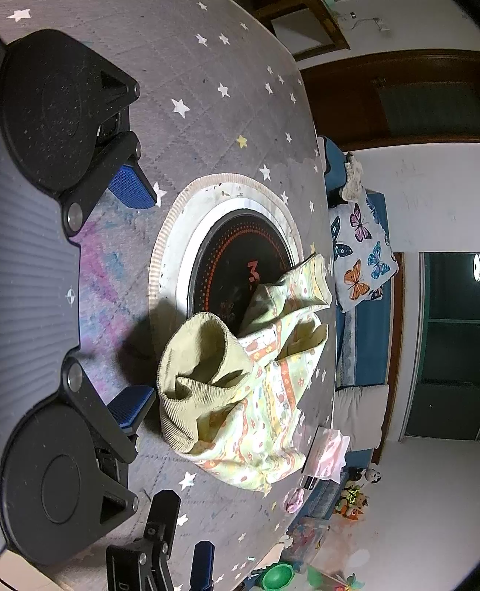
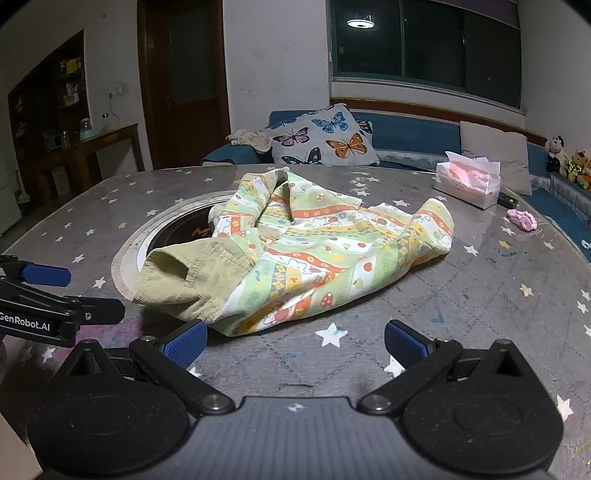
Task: Fold clothes
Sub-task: 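Move both grippers toward the crumpled striped shirt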
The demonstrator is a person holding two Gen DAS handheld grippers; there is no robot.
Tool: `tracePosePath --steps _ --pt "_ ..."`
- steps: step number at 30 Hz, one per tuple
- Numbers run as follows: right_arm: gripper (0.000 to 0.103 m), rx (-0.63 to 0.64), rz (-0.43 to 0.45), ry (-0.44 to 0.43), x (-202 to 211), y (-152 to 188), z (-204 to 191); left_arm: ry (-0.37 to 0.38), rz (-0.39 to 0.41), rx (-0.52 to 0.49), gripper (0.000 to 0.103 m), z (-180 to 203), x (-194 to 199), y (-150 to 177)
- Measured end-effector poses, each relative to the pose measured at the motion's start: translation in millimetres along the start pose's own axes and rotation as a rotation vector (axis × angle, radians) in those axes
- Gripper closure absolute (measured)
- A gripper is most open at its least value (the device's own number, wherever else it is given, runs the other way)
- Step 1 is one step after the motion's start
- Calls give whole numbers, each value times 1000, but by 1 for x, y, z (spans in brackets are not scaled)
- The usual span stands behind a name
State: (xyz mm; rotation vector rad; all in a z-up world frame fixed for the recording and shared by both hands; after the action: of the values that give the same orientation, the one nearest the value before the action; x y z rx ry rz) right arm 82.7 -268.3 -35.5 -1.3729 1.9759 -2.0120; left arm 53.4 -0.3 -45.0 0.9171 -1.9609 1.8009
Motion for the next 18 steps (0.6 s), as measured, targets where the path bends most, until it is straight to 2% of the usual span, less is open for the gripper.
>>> tracePosePath --steps 18 --pt "0 12 -9 4 0 6 -11 12 -6 -8 0 4 5 9"
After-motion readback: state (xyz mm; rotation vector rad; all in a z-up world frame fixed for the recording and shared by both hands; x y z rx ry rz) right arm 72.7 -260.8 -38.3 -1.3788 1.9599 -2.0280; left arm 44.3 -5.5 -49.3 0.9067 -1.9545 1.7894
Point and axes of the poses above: each gripper's, at about its wrist camera, not at the fingertips, and x roughly against the way its jaws point, z to its right, y to its underside, the point moved 7 cm from there along -x, roughly the way its jaws point, and after that the axes turned 14 degrees about -y, right-handed, at the moved point
